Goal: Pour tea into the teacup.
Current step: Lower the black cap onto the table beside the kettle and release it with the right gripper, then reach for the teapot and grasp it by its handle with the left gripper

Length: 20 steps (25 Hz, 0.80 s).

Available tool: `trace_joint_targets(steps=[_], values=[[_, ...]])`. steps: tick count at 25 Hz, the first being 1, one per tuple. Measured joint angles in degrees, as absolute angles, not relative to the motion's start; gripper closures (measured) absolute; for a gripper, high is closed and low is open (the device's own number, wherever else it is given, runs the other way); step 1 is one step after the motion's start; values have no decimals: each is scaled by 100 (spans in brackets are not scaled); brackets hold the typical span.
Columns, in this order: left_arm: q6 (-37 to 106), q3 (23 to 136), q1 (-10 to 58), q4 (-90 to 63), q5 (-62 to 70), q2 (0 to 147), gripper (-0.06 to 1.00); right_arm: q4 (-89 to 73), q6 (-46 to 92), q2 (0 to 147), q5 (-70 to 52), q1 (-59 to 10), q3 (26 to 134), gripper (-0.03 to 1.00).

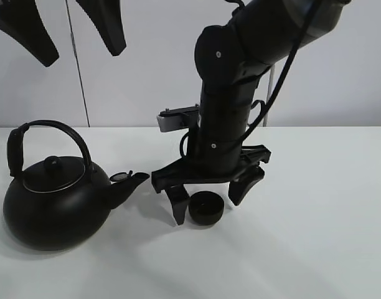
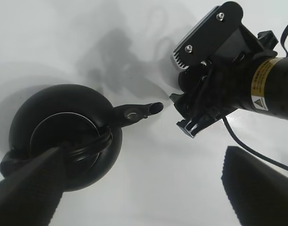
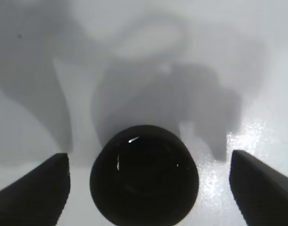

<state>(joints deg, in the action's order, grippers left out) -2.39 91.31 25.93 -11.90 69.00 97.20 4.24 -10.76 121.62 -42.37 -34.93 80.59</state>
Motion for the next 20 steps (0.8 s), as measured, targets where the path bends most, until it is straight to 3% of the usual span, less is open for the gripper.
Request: trace_joint_targets(steps=[12, 20], values=[[-239, 9131, 2593, -1190, 6900, 9720, 30, 713, -1163, 11947, -5497, -3451, 8970, 31], [-239, 9131, 2593, -1190, 6898, 9720, 30, 598, -1549, 10895, -5763, -2817, 8975, 31]])
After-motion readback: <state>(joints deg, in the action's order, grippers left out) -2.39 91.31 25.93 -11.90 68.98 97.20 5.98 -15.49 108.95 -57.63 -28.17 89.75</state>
